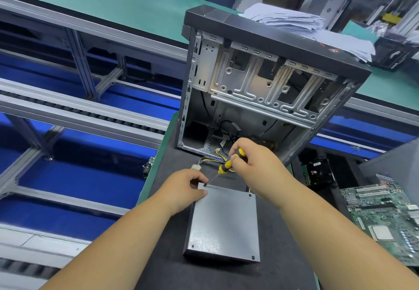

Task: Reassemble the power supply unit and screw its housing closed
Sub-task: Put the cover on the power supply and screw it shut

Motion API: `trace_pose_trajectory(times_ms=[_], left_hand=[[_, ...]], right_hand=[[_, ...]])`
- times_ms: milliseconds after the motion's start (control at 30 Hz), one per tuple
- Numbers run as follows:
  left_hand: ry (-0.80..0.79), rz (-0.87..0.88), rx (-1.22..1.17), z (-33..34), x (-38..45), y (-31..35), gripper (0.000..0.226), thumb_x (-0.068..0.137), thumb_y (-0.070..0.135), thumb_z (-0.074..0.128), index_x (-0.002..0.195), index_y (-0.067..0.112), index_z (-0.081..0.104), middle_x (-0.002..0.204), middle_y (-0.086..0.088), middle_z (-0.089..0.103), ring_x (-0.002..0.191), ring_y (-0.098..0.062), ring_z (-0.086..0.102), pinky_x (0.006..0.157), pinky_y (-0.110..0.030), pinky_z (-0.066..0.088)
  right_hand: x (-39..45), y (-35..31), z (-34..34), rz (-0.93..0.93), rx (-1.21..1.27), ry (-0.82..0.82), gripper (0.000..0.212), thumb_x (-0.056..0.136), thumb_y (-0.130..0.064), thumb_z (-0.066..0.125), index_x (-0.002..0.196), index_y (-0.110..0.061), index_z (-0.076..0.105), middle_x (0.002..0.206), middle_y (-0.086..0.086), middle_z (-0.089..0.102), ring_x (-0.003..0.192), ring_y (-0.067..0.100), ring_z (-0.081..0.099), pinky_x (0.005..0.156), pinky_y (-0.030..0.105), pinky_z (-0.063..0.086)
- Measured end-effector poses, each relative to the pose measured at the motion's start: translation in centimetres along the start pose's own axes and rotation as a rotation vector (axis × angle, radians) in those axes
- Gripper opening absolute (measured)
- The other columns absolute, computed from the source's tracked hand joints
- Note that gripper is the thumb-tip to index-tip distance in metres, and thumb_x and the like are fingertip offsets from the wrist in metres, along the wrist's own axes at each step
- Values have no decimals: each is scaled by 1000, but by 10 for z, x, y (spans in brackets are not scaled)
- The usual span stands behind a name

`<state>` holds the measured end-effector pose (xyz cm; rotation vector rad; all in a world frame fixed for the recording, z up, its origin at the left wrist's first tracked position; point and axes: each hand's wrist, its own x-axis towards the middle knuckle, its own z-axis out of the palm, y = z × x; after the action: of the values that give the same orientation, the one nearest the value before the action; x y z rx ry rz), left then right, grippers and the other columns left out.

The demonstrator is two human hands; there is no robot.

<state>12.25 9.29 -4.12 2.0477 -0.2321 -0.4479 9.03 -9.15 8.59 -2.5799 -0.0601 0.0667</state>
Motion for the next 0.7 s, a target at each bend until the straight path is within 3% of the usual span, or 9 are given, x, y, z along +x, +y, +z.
trace_pose_trajectory(times_ms=[100,300,367,467,533,633,700], left_hand=[[48,-5,-35,1,0,-3,22,73,25,83,82,40,69,84,11,66,76,4,61,69,-11,47],[112,13,24,3,2,-5,14,75,34,81,76,40,69,75,16,67,75,9,59,56,-5,38],[107,16,39,2,2,-5,13,76,35,81,76,40,69,76,17,67,75,9,59,59,-7,38],[101,11,25,2,3,-4,13,76,34,81,75,40,69,76,16,67,75,3,62,64,-13,41],[97,10,27,2,3,-4,13,76,33,81,76,39,69,77,16,67,75,1,62,65,-14,42],[92,19,20,2,4,-4,12,77,31,81,76,36,70,74,13,67,70,3,60,62,-11,40],[93,21,32,2,3,-5,12,77,31,80,77,35,69,74,12,67,69,4,59,58,-7,39]], right_hand=[[3,-4,-1,-30,-54,-18,6,94,-30,46,93,-34,51,74,-4,62,59,15,53,58,37,50],[19,-20,-13,-106,-243,-179,6,97,-30,51,101,-27,53,91,-8,60,78,13,57,63,31,44],[27,-24,-17,-109,-426,-154,17,95,-40,54,89,-24,54,81,-7,58,76,18,56,56,29,38],[33,-28,-11,-76,-673,-76,40,96,-46,43,68,-19,51,64,-3,50,62,20,50,48,27,28],[32,-28,-4,-43,-624,-56,40,97,-43,38,71,-19,56,65,-3,53,61,18,50,49,27,29],[26,-24,-4,-103,-375,-63,20,90,-40,46,99,-26,57,78,-10,53,72,11,52,53,27,32],[24,-25,-5,-151,-240,-87,24,89,-35,52,113,-31,51,76,-12,50,69,5,50,53,27,32]])
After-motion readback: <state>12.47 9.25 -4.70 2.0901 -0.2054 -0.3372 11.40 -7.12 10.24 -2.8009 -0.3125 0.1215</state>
